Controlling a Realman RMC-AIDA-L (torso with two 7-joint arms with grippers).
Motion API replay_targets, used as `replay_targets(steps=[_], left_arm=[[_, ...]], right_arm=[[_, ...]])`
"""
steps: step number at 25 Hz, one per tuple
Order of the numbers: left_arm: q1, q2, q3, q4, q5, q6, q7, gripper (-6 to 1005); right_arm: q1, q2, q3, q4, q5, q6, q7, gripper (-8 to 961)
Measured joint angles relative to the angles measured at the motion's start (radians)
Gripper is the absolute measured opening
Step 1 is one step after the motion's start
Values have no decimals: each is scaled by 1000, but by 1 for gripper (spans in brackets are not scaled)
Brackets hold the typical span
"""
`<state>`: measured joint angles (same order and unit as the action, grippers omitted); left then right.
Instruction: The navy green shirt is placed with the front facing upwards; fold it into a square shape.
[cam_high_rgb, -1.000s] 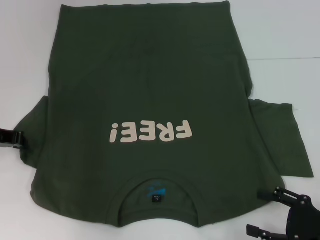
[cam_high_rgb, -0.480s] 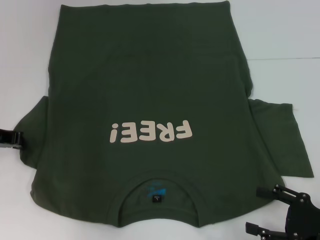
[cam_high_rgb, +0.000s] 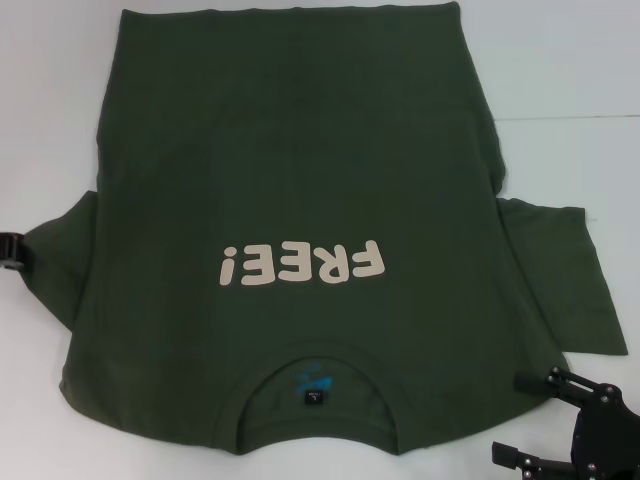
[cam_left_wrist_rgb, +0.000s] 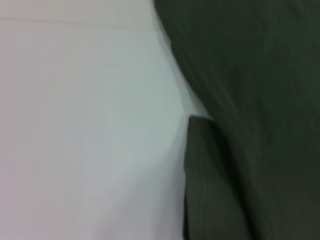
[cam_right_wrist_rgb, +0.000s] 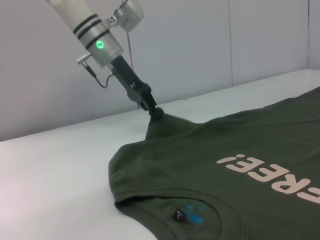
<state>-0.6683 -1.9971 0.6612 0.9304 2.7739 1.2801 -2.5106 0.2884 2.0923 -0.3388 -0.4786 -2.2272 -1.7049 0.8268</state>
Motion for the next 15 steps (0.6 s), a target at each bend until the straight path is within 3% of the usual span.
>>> replay_targets(steps=[15], left_arm=[[25,38,-71,77,16,5,-13,66]], right_arm=[[0,0,0,0,1,3,0,917]])
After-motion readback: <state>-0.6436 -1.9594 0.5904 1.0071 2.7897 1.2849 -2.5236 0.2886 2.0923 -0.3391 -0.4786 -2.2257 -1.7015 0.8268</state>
